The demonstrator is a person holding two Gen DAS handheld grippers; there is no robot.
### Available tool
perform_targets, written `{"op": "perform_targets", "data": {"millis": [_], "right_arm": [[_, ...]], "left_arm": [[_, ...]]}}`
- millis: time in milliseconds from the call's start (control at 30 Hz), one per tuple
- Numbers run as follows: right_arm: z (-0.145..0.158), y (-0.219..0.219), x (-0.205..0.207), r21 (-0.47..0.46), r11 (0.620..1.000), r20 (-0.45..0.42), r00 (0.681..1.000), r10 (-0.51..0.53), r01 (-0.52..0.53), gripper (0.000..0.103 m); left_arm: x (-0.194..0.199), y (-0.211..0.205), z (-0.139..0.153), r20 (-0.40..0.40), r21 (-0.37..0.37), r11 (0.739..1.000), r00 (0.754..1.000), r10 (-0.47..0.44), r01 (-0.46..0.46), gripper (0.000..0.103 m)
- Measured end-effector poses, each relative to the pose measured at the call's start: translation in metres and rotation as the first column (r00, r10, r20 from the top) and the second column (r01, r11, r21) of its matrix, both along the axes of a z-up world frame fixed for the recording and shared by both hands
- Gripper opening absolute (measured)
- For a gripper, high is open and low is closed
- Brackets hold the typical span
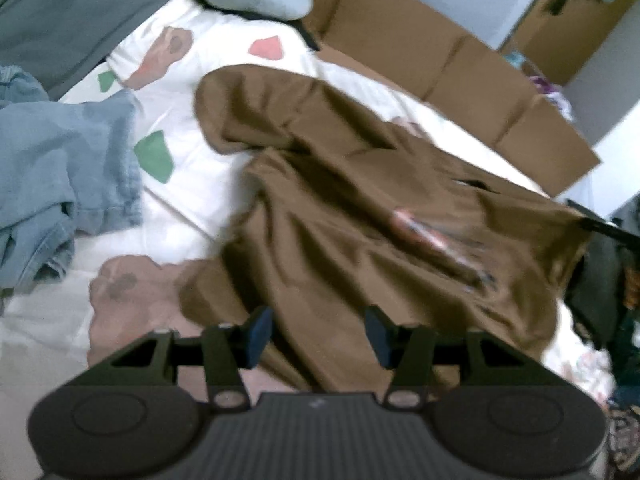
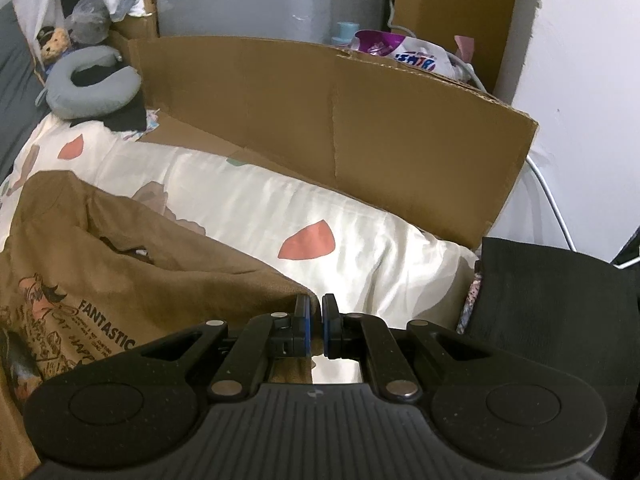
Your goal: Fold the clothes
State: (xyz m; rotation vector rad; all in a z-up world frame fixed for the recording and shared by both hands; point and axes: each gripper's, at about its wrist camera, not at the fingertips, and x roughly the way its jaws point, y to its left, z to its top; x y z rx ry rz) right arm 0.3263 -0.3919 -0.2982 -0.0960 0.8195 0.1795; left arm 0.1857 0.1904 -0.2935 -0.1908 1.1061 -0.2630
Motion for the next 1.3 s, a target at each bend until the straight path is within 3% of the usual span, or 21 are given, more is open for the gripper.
{"op": "perform_targets", "data": {"millis": [233,433,733,800,867,933,1100,1300], "right_arm": [[-0.011,-0.001,0.000,0.016,0.999,0.004,1.000,-0.031,0.031,0.004],[-0.017,0.000,0.000,0.006,1.000,0.003,1.000,-0.026,0.026,0.004],[-0.026,0.003,-0.003,0.023,0.999,0.002,0.999,-0.033,0.033,0.004],[-0.027,0.001,-0.005,0.036,0.998,0.001,0.999,-0.045,0.045,0.004],[-0.025,-0.004,-0.007,0.070,0.995,0.001,0.997,-0.072,0.072,0.004],[-0.025,-0.005,-0.009,0.067,0.995,0.005,0.997,-0.073,0.072,0.004],[-0.027,-0.010,-0.012,0.064,0.996,0.010,0.998,-0.067,0.066,0.004],[-0.026,-0.011,-0.012,0.073,0.995,0.022,0.998,-0.066,0.065,0.004]], "left_arm": [[0.035,0.019,-0.048,0.026,0.098,0.995,1.000,-0.013,0.011,0.055],[0.048,0.041,-0.072,0.018,0.206,0.978,0.999,-0.039,0.034,0.055],[0.062,0.033,-0.104,-0.027,0.180,0.979,0.995,-0.094,0.097,0.054],[0.064,0.027,-0.107,-0.031,0.158,0.980,0.993,-0.114,0.117,0.045],[0.062,0.024,-0.111,-0.042,0.158,0.979,0.992,-0.120,0.125,0.018],[0.058,0.025,-0.110,-0.047,0.167,0.980,0.994,-0.104,0.110,0.006],[0.042,0.029,-0.096,-0.059,0.167,0.978,0.992,-0.114,0.122,0.004],[-0.005,0.048,-0.063,-0.091,0.163,0.985,0.995,-0.045,0.059,0.003]]}}
